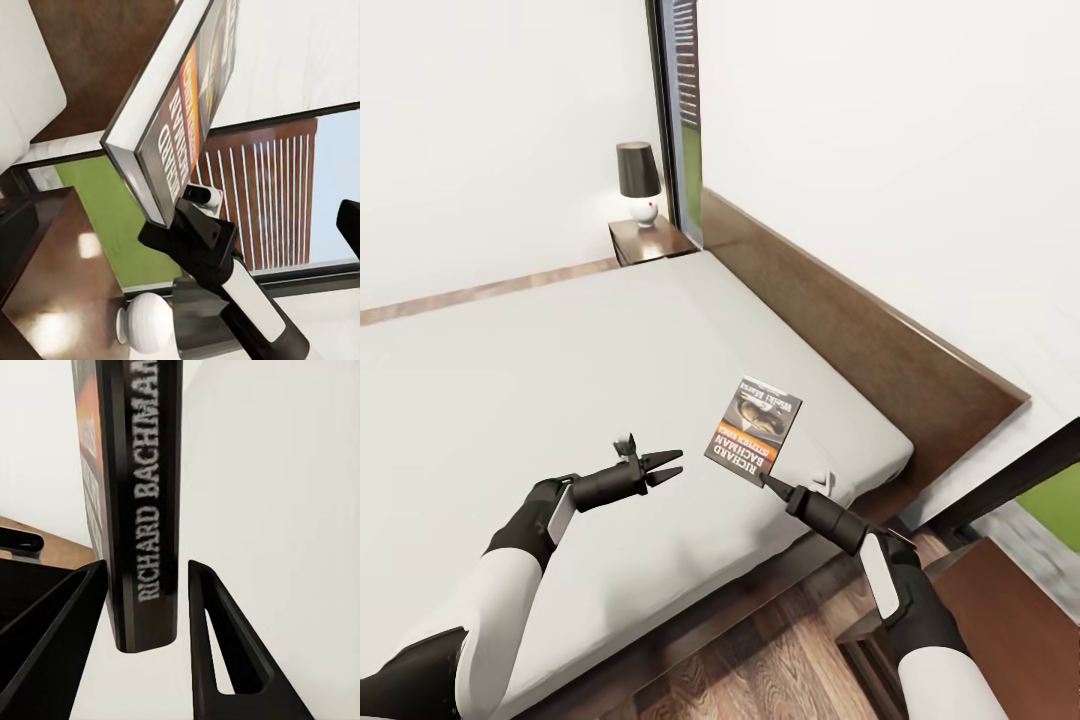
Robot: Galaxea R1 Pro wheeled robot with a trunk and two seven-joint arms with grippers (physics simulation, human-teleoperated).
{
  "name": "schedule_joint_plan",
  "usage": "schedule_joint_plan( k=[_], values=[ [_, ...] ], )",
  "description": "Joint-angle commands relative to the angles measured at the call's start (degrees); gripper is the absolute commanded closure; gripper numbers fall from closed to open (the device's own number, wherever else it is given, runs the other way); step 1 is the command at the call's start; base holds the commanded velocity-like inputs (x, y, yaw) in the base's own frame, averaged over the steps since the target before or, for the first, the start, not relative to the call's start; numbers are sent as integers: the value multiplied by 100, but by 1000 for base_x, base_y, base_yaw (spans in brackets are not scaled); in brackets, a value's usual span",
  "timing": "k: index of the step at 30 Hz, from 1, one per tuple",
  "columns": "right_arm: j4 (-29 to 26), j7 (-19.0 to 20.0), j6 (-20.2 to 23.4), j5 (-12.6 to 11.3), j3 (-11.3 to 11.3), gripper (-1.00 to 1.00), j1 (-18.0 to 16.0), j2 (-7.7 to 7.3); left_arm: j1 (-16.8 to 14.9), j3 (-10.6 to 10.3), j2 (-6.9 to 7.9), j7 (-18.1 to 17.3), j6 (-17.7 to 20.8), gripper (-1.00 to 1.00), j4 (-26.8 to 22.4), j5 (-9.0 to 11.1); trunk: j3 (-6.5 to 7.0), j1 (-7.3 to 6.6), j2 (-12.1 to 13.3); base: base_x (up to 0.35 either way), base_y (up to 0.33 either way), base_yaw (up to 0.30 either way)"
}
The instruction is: In the bedroom, move the book from the bed onto either nightstand, and place the two sandals side by side next to the bed.
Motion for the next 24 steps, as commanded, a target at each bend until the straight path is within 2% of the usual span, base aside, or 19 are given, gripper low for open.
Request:
schedule_joint_plan(
  k=[1, 16, 24],
  values=[
    [0, 16, 42, -17, -17, 100, -4, 5, -3, 11, -2, -18, 62, -100, 0, -4, 15, -23, 39, 0, 0, 0],
    [8, 16, 42, -24, -18, 100, -3, 14, -3, 13, -2, -8, 65, -100, 1, 5, 15, -23, 39, 0, 0, 0],
    [8, 16, 45, -24, -19, 100, -3, 14, -3, 10, -2, -7, 66, -100, 6, 0, 9, -23, 39, 0, 0, 234]
  ],
)
